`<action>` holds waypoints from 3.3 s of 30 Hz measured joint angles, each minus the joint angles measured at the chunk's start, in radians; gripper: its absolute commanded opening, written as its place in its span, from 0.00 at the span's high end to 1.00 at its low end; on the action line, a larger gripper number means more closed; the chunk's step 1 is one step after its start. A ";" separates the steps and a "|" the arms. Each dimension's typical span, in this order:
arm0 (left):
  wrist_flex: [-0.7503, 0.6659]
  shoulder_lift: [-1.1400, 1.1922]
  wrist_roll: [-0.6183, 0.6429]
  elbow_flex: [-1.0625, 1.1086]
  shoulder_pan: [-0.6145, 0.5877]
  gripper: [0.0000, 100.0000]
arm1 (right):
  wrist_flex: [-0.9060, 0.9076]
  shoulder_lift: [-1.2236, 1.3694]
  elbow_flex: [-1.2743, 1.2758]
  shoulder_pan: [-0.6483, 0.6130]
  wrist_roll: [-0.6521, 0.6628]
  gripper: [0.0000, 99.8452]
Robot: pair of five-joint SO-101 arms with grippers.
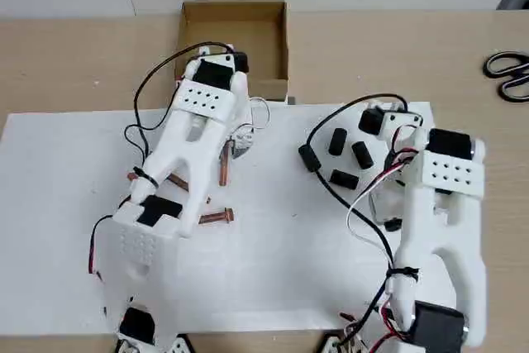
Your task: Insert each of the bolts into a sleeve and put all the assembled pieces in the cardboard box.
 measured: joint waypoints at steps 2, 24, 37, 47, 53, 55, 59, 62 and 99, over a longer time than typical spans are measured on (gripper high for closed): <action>-0.002 0.017 -0.002 -0.034 0.000 0.91 | 0.000 0.000 0.006 0.000 0.000 1.00; -0.017 0.101 -0.129 -0.074 -0.068 0.88 | -0.054 0.000 0.006 0.000 0.000 1.00; -0.089 0.138 -0.130 -0.083 -0.068 0.87 | -0.055 0.000 0.006 -0.041 0.000 1.00; -0.046 0.258 -0.133 -0.215 -0.066 0.88 | -0.055 0.000 0.006 -0.041 0.000 1.00; 0.002 0.298 -0.133 -0.299 -0.064 0.95 | -0.055 0.000 0.006 -0.041 0.000 1.00; 0.002 0.307 -0.133 -0.313 -0.060 0.97 | -0.055 0.000 0.006 -0.041 0.000 1.00; 0.002 0.308 -0.133 -0.318 -0.057 1.00 | -0.055 0.000 0.006 -0.041 0.000 1.00; 0.002 0.310 -0.132 -0.321 -0.057 1.00 | -0.055 0.000 0.006 -0.041 0.000 1.00; 0.006 -0.566 -0.402 -0.244 -0.091 1.00 | 0.130 -0.531 -0.252 -0.160 -0.080 1.00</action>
